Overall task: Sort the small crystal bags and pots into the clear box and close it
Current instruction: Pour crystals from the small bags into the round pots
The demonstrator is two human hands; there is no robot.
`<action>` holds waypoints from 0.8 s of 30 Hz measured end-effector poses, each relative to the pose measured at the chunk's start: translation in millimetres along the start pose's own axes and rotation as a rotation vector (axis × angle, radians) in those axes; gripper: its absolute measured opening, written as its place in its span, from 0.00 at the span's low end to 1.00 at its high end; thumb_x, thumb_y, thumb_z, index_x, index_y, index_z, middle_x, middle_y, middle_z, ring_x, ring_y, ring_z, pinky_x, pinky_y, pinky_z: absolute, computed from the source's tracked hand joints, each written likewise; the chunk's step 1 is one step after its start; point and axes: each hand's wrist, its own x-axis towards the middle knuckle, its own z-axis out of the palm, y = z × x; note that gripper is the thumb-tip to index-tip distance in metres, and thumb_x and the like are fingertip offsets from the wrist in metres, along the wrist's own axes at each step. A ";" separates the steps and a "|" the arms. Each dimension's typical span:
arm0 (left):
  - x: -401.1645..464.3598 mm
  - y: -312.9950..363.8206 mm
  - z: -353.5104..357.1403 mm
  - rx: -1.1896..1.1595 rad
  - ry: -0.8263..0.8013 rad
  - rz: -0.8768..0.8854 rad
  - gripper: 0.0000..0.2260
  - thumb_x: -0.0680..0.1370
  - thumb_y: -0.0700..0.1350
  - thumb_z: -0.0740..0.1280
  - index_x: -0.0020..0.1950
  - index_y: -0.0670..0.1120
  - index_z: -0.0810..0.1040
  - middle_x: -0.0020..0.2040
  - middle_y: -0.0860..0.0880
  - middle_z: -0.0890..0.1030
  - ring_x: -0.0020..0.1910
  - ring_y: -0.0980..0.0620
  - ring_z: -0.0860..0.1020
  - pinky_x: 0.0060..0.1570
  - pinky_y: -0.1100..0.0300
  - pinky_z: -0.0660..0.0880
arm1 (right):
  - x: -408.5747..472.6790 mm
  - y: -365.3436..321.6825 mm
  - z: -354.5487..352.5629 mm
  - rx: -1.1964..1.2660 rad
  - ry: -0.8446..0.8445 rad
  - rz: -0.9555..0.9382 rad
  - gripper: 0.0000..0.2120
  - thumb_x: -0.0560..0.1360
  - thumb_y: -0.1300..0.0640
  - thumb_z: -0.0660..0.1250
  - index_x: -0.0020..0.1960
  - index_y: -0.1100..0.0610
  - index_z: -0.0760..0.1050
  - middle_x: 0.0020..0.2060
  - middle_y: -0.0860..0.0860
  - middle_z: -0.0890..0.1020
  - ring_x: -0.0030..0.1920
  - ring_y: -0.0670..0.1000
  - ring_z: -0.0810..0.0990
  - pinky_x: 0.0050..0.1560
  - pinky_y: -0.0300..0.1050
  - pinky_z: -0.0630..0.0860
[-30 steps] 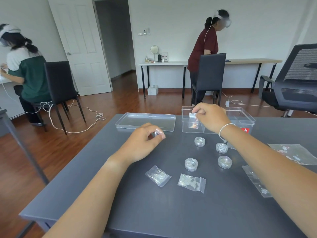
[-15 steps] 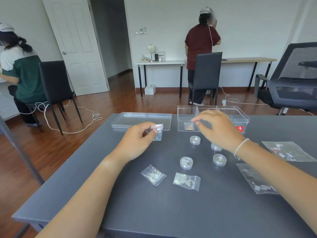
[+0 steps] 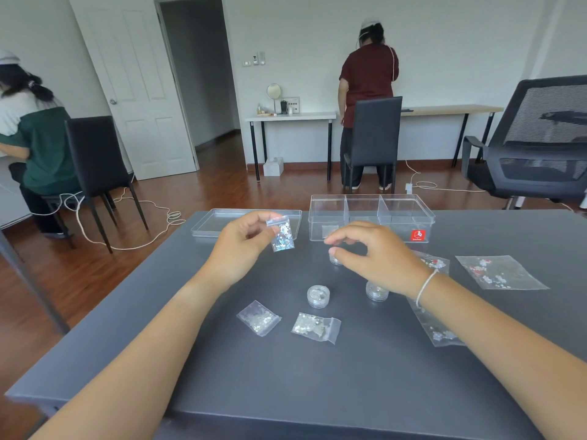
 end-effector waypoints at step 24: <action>105.7 12.4 68.1 0.328 -0.095 0.032 0.07 0.76 0.41 0.61 0.50 0.45 0.79 0.44 0.47 0.79 0.39 0.53 0.74 0.44 0.63 0.69 | 5.0 13.8 -10.1 0.043 0.013 0.021 0.07 0.73 0.55 0.64 0.47 0.49 0.79 0.46 0.44 0.82 0.47 0.42 0.76 0.52 0.32 0.70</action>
